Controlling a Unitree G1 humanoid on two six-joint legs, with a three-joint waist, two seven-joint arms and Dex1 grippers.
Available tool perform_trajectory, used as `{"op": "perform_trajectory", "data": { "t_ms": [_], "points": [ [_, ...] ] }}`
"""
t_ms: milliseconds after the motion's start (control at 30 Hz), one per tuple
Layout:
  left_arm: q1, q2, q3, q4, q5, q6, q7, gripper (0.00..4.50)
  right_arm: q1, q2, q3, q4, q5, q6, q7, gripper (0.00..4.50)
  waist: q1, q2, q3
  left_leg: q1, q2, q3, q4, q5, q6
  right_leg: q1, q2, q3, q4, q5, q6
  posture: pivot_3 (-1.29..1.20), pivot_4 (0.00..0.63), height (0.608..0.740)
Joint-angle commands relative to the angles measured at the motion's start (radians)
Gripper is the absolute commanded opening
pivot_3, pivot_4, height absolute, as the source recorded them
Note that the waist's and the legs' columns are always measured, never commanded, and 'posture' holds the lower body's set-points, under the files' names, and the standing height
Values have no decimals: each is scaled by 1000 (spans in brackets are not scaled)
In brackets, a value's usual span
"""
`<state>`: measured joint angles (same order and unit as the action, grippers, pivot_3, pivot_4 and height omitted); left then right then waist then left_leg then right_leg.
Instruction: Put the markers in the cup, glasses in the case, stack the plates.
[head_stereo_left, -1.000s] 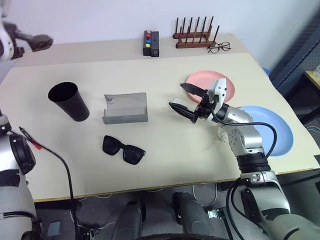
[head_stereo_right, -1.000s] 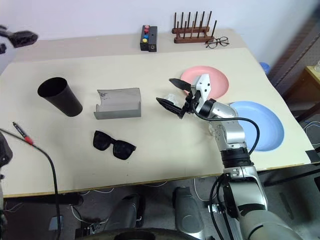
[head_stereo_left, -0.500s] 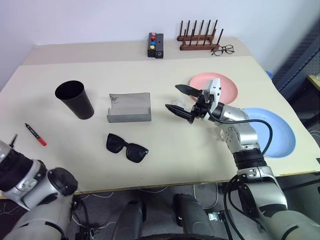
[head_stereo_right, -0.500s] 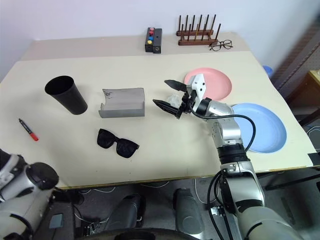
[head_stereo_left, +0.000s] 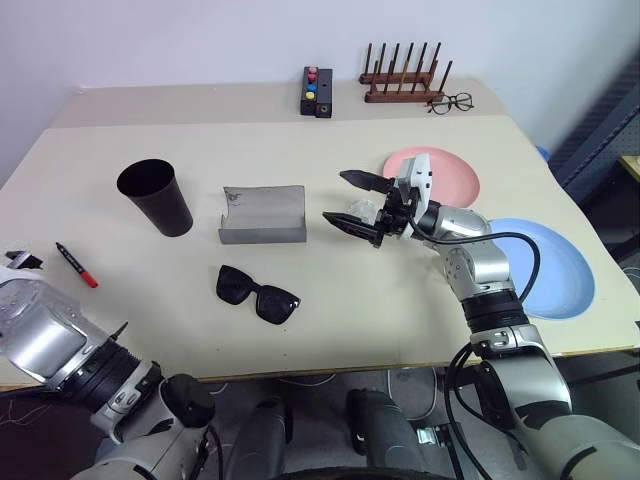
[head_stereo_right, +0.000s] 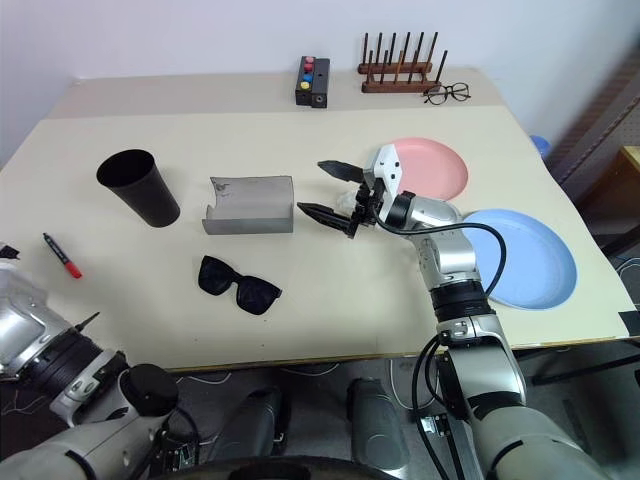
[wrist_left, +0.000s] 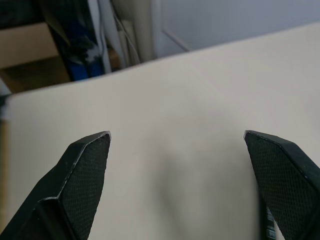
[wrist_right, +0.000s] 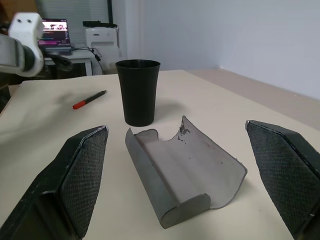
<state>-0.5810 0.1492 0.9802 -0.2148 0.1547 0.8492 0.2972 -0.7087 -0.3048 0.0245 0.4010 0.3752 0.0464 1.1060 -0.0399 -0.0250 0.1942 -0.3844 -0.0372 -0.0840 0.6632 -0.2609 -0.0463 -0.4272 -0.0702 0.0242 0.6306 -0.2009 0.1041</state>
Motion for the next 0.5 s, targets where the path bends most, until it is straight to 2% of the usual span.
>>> {"op": "perform_trajectory", "data": {
  "t_ms": [33,333,500],
  "points": [
    [-9,25,-48,71,-34,-65,46,4371,-26,-9,-15,-23,8,-3,4,4500,0,0,0,0,0,0,0,0,0,0,0,0,0,0,0,0,150,740],
    [-20,103,-179,283,-68,-78,81,4371,-11,-15,-20,-30,7,-14,-2,4500,-2,0,0,0,0,0,0,0,0,0,0,0,0,0,0,0,150,740],
    [-1,126,-185,336,-94,-42,110,4371,1,-20,-18,-72,10,5,-20,4500,-2,0,0,0,0,0,0,0,0,0,0,0,0,0,0,0,150,740]
  ]
}}
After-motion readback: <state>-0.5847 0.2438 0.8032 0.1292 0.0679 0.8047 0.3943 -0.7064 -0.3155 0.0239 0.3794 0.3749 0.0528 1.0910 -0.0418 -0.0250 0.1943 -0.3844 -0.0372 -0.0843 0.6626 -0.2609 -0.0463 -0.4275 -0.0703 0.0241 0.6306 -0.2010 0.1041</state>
